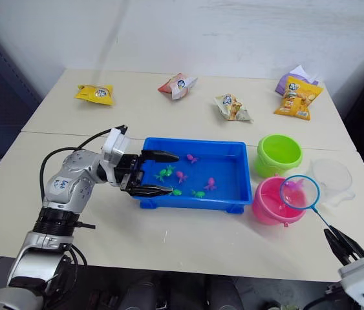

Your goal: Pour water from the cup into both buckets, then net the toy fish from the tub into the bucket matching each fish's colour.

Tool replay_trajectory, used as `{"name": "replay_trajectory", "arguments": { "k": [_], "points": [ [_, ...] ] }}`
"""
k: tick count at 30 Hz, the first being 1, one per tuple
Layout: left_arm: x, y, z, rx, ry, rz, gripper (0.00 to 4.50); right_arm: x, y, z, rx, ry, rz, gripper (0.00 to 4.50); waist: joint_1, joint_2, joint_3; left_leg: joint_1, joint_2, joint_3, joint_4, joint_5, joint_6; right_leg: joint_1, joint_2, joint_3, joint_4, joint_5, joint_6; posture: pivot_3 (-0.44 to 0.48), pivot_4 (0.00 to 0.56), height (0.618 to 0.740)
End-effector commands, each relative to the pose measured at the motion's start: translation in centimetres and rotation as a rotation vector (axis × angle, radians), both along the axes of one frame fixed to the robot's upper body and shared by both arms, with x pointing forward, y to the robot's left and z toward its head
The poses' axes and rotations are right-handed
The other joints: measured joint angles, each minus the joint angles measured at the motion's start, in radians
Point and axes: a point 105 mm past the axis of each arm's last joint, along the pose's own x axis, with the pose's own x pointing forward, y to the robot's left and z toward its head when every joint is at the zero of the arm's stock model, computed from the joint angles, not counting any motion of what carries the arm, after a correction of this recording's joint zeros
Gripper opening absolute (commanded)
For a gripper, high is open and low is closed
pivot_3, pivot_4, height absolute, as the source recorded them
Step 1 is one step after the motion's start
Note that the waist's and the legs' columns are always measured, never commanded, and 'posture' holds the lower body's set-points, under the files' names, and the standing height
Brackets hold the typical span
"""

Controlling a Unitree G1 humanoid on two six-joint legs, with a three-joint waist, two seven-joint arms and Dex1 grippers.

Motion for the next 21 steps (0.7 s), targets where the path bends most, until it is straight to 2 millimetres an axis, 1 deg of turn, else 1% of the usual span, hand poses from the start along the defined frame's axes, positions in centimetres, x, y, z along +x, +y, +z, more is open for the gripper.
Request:
{"name": "replay_trajectory", "arguments": {
  "k": [1,6,8,11,13,15,17,18,20,21],
  "points": [
    [-0.5,-0.1,1.0,-0.027,-0.039,-0.009,4.46,-0.4,-0.5,1.1,-0.226,-0.108,0.016,0.00,0.001,0.000,0.000,0.000,0.000,0.000,0.000,0.000,0.000,0.000,0.000,0.000,0.000,0.000,0.000,0.000,0.150,0.738],
    [-0.6,-0.4,1.0,-0.035,-0.037,-0.005,4.46,0.0,-1.8,1.3,-0.438,-0.145,-0.038,0.00,0.001,0.000,0.000,0.000,0.000,0.000,0.000,0.001,-0.001,0.000,0.000,0.000,0.001,0.000,0.000,0.000,0.150,0.738],
    [-0.7,-0.5,1.0,-0.038,-0.036,-0.005,4.46,0.1,-1.9,1.6,-0.476,-0.178,-0.047,0.00,0.001,0.000,0.000,0.000,0.000,0.000,0.000,0.001,-0.002,0.000,0.000,0.000,0.001,0.000,-0.001,0.000,0.150,0.738],
    [-0.8,-0.6,1.0,-0.038,-0.034,-0.004,4.46,0.2,-1.9,1.6,-0.470,-0.194,-0.054,0.00,0.000,0.000,0.000,0.000,0.000,0.000,0.000,0.002,-0.003,0.000,0.001,0.000,0.002,-0.001,-0.001,0.000,0.150,0.738],
    [-0.9,-0.5,1.0,-0.037,-0.032,0.001,4.46,0.4,-1.5,2.1,-0.399,-0.222,-0.048,0.00,0.000,0.000,0.000,0.001,0.000,0.000,0.000,0.002,-0.003,0.000,0.001,0.000,0.002,-0.001,-0.001,0.000,0.150,0.738],
    [-0.8,-0.2,0.9,-0.032,-0.030,0.009,4.46,0.8,-0.5,2.5,-0.226,-0.220,-0.012,0.00,-0.003,0.000,0.000,0.001,0.000,0.000,0.000,0.002,-0.003,0.000,0.001,0.001,0.002,-0.001,-0.001,0.000,0.150,0.738],
    [-0.6,0.3,0.7,-0.021,-0.029,0.030,4.46,1.8,1.1,3.5,0.037,-0.194,0.044,0.00,-0.007,0.000,0.000,0.002,0.001,0.000,0.000,0.002,-0.003,0.002,0.001,0.001,0.002,-0.001,-0.002,0.000,0.150,0.738],
    [-0.4,0.6,0.6,-0.016,-0.029,0.043,4.46,2.2,1.6,4.1,0.118,-0.192,0.065,0.00,-0.016,0.000,0.000,0.004,0.001,0.000,0.000,0.002,-0.003,0.003,0.001,0.001,0.002,-0.001,-0.002,0.000,0.150,0.738],
    [-0.1,1.4,0.5,-0.011,-0.032,0.078,4.46,3.5,3.1,5.0,0.215,-0.132,0.142,0.00,-0.021,0.000,0.000,0.011,0.002,-0.001,-0.001,0.001,-0.002,0.011,0.001,0.000,0.001,-0.001,-0.002,0.000,0.150,0.738],
    [0.0,1.8,0.4,-0.008,-0.040,0.093,4.46,4.2,3.5,5.3,0.217,-0.108,0.158,0.00,-0.025,0.000,0.000,0.016,0.002,-0.002,-0.001,0.000,-0.002,0.016,0.001,0.000,0.000,-0.001,-0.003,0.000,0.150,0.738]
  ]
}}
